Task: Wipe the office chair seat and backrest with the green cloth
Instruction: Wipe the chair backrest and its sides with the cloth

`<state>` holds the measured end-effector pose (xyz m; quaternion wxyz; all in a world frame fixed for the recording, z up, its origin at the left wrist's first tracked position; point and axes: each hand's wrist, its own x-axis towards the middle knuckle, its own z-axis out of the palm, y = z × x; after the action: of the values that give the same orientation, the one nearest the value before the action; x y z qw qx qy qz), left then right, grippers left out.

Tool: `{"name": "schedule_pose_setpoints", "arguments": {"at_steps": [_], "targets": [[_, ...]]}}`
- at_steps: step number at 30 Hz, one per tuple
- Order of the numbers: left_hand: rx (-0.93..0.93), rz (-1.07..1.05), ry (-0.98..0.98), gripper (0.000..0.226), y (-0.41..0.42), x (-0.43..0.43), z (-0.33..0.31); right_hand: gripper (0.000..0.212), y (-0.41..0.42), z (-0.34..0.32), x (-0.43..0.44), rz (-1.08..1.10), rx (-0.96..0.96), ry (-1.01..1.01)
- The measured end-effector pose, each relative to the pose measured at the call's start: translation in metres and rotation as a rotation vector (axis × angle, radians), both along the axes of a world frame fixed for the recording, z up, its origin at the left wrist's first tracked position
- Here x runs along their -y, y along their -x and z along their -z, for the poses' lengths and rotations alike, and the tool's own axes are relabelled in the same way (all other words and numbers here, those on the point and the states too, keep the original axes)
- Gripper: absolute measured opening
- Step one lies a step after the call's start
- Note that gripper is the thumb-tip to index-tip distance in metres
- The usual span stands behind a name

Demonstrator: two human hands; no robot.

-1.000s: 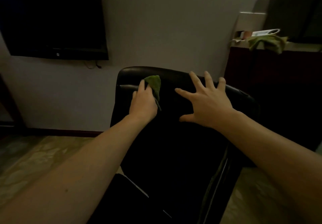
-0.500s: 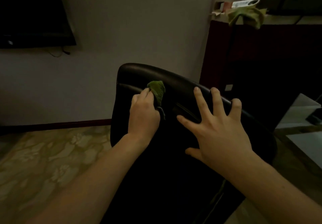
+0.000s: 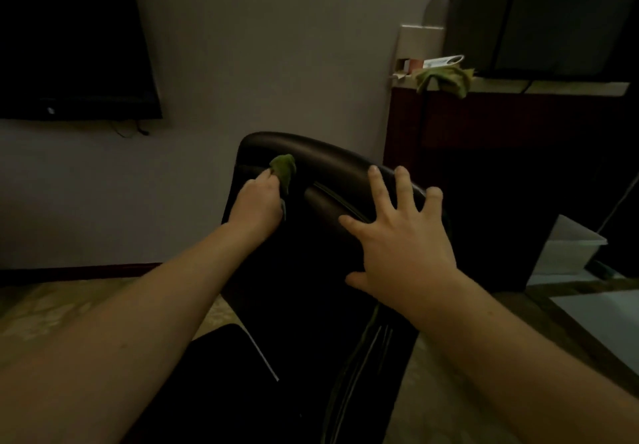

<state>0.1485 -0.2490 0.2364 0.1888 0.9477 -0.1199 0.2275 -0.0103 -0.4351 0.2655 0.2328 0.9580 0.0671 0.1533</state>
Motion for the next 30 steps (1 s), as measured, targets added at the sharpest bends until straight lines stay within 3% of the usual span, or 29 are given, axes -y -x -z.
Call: {"name": "schedule_pose_setpoints", "arguments": {"at_steps": [3, 6, 12, 16, 21, 25, 30], "targets": [[-0.112, -0.022, 0.061, 0.03, -0.001, 0.008, -0.02, 0.081, 0.005, 0.001, 0.003, 0.005, 0.024, -0.025], [-0.062, -0.027, 0.077, 0.014, 0.003, 0.017, -0.02, 0.08, 0.005, 0.002, 0.004, -0.002, 0.025, -0.014], [0.19, 0.168, 0.124, 0.033, 0.034, 0.033, 0.003, 0.077, 0.01, 0.005, 0.005, 0.012, 0.037, 0.031], [0.229, 0.312, 0.103, 0.047, 0.057, 0.027, 0.022, 0.075, 0.02, 0.006, 0.002, 0.013, 0.044, 0.041], [0.046, 0.206, 0.01, 0.045, 0.041, 0.017, 0.009, 0.076, 0.025, 0.004, 0.002, 0.005, 0.044, 0.038], [-0.207, 0.21, 0.188, 0.052, 0.028, 0.019, -0.004, 0.076, 0.022, 0.005, 0.003, 0.004, 0.046, 0.046], [-0.117, 0.269, 0.394, 0.058, 0.044, 0.032, 0.011, 0.077, 0.019, 0.007, 0.004, 0.001, 0.062, 0.045]]}}
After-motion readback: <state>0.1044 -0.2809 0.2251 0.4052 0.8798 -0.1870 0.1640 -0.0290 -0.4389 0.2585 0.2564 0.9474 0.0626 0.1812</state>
